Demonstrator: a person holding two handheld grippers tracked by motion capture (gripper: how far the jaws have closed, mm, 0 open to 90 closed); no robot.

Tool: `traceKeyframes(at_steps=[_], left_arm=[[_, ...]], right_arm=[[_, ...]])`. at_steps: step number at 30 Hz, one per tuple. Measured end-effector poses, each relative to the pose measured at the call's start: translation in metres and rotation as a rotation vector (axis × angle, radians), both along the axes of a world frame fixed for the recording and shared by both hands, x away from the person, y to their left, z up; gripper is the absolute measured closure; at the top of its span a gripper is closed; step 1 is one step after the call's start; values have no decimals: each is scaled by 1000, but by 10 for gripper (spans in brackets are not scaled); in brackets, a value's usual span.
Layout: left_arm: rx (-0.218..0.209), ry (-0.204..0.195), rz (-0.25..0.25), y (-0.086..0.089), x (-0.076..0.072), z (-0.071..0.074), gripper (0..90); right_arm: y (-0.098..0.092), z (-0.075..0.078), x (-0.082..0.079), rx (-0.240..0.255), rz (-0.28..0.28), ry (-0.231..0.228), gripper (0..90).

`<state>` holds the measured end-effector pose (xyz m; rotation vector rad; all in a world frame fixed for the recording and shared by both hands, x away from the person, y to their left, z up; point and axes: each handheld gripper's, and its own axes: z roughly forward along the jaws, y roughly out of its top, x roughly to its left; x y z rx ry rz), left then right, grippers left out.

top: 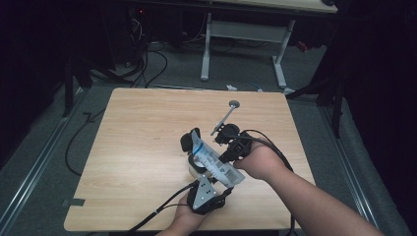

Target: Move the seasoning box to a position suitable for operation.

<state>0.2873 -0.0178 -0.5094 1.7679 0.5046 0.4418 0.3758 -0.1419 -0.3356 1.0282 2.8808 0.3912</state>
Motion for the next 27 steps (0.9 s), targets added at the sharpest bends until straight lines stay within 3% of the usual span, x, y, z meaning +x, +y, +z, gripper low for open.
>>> traceKeyframes(at_steps=[8,27], left_arm=[[10,35,14,2,5,-4,526],[11,64,28,1,7,-6,544]], right_arm=[[-1,-1,0,2,-2,1,900],[-4,-2,0,4,-6,-5,900]])
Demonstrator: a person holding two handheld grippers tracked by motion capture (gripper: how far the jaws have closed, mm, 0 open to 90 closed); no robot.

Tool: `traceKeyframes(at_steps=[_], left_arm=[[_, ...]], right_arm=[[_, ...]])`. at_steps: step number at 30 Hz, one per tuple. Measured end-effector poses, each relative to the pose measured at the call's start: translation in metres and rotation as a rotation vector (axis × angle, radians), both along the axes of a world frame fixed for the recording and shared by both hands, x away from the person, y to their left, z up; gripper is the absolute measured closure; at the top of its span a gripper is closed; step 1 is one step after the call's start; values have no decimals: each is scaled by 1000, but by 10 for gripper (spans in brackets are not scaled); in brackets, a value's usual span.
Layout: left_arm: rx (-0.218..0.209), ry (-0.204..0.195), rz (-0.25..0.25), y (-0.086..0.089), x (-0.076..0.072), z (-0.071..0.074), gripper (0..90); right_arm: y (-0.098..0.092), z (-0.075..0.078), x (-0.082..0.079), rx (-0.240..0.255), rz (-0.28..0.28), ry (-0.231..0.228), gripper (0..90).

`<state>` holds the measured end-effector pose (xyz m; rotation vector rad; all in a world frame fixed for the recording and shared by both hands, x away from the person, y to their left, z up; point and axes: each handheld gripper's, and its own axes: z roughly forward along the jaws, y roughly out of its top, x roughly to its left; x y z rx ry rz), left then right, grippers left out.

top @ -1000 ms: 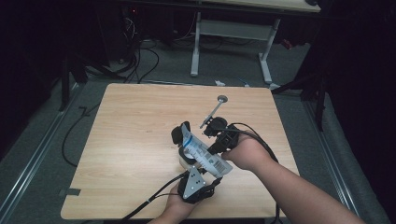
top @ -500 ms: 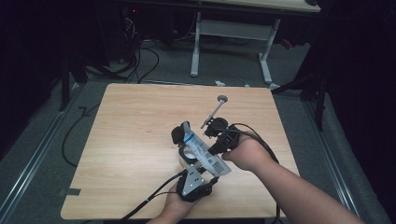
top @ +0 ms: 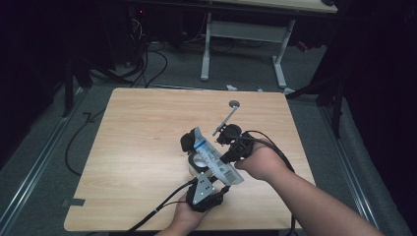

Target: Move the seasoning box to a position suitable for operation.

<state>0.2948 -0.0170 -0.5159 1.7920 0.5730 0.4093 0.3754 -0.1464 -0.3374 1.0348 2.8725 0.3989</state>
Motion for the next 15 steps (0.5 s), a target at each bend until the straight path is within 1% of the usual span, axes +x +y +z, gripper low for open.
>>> traceKeyframes(at_steps=[10,15], left_arm=[[-2,14,-19,0,-1,-1,519],[0,10,-26,0,-2,0,496]], right_arm=[[1,-2,1,-6,-2,4,900],[2,-2,3,-11,-1,4,900]])
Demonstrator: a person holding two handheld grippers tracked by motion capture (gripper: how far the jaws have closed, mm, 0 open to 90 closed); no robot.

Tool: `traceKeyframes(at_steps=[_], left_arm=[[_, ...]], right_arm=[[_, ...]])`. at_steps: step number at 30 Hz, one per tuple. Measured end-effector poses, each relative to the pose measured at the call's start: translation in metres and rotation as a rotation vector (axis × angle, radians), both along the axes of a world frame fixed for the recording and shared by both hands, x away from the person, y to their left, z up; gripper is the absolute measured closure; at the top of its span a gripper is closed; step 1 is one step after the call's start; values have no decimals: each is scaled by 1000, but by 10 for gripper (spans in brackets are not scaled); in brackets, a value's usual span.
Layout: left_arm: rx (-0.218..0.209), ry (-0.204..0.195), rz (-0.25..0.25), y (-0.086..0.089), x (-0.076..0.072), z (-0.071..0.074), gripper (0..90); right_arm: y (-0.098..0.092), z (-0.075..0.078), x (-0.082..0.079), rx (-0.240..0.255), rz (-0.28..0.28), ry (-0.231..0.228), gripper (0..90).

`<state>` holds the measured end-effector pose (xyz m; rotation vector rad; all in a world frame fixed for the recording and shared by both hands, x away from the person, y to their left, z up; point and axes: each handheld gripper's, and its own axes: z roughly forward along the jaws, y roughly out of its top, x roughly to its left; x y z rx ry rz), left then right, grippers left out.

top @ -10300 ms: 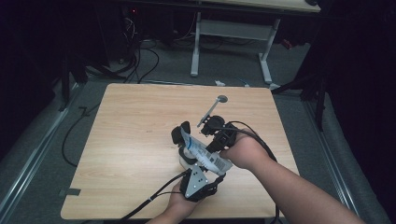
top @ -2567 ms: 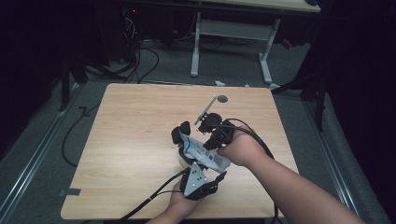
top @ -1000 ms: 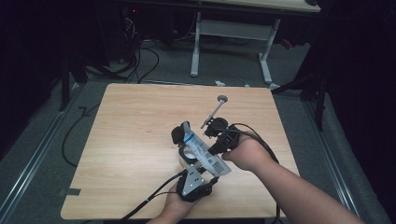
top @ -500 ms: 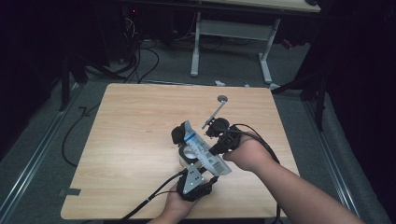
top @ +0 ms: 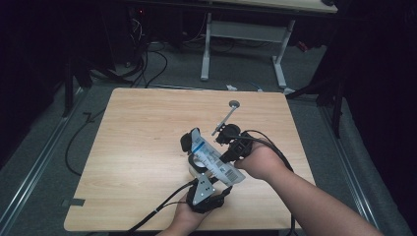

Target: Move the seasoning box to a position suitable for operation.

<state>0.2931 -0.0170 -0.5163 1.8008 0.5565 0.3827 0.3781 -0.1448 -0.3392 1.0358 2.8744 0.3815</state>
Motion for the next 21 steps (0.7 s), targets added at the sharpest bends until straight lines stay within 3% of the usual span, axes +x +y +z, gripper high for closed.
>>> traceKeyframes(at_steps=[21], left_arm=[[7,-13,-30,8,-3,2,416]], right_arm=[[4,1,2,1,4,6,900]])
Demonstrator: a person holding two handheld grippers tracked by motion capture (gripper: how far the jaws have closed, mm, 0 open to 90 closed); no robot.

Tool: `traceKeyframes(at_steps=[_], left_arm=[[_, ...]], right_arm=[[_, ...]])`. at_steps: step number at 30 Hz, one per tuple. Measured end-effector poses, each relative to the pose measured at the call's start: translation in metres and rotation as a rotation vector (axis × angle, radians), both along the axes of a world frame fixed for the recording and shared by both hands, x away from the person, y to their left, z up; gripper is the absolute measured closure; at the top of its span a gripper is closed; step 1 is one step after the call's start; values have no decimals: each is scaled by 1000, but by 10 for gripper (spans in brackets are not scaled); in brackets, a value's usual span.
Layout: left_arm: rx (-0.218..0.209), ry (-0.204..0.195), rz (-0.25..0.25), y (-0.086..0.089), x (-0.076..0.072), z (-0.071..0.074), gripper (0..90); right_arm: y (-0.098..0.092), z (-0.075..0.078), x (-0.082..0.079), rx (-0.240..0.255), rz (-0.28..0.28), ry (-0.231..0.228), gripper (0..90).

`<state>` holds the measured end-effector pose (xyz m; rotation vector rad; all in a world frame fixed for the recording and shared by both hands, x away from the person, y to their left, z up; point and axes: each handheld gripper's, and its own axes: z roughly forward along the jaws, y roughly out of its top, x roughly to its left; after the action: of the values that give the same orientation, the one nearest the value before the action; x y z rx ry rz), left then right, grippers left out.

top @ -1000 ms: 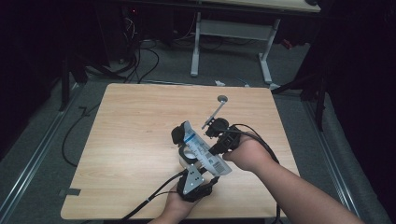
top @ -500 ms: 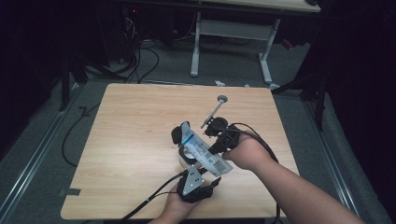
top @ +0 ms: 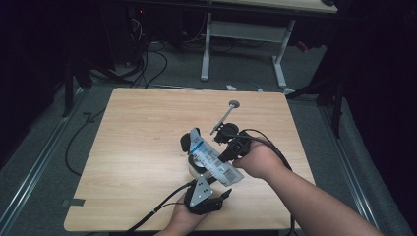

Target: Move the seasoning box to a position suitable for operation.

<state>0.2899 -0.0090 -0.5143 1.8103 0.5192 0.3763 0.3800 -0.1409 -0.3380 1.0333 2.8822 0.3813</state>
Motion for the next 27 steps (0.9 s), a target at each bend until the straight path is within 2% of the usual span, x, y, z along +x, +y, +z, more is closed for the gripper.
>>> traceKeyframes(at_steps=[7,10,14,20,27], left_arm=[[24,-19,-19,17,-5,1,411],[48,-34,-19,27,-7,1,410],[41,-24,-3,45,-8,0,409],[45,-17,45,70,0,3,406],[66,8,133,114,14,-2,407]], right_arm=[[-2,1,0,-4,-7,2,900],[-2,2,0,-5,-10,-2,900],[-3,2,0,-1,-7,-1,900],[-2,2,0,-6,-10,-8,900],[-10,5,-2,1,-32,-8,900]])
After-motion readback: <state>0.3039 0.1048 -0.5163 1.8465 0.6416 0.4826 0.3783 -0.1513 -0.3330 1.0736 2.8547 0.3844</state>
